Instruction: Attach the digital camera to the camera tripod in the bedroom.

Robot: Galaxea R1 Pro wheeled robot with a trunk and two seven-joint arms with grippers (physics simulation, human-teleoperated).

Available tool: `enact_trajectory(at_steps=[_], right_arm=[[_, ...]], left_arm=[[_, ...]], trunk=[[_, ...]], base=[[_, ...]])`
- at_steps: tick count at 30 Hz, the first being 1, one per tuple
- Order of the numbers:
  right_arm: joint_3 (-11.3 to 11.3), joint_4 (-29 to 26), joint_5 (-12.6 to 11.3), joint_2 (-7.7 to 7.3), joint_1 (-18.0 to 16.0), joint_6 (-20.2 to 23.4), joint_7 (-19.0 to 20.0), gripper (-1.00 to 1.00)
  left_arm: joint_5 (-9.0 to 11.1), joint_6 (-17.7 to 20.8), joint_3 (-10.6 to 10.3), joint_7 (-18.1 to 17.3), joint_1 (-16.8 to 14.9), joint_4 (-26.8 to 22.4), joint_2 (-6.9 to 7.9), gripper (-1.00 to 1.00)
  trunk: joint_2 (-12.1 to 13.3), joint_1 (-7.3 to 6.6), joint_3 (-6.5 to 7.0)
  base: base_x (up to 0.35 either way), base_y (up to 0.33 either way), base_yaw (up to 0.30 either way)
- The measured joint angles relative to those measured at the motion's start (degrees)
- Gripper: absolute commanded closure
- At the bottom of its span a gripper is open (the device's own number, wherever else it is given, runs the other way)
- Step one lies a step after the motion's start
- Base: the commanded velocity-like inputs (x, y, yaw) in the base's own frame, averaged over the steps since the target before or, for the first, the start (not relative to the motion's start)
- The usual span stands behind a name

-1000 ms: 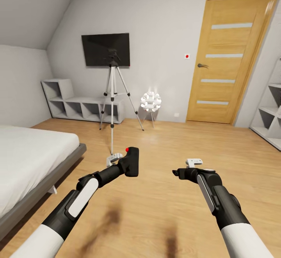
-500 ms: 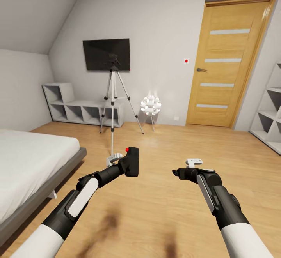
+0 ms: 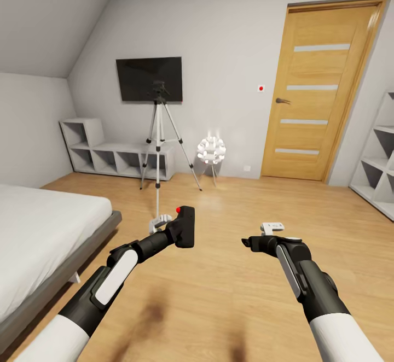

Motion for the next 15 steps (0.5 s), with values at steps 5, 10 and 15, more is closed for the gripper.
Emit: enact_trajectory(at_steps=[5,10,15], right_arm=[[-0.03,0.00,-0.08,-0.02,0.00,-0.01,0.00,-1.00],[-0.04,0.00,-0.11,-0.01,0.00,-0.03,0.00,-1.00],[0.02,0.00,-0.11,0.00,0.00,-0.04,0.01,-1.00]], left_arm=[[0.01,0.01,0.00,0.00,0.00,-0.01,0.00,1.00],[0.07,0.01,0.07,0.00,0.00,-0.01,0.00,1.00],[0.10,0.01,0.08,0.00,0.00,0.00,0.00,1.00]], trunk=[[2.01,-1.10,0.90],[4.01,-2.20,1.80],[6.02,-3.30,2.69]], base=[[0.000,0.000,0.000],[0.000,0.000,0.000],[0.000,0.000,0.000]])
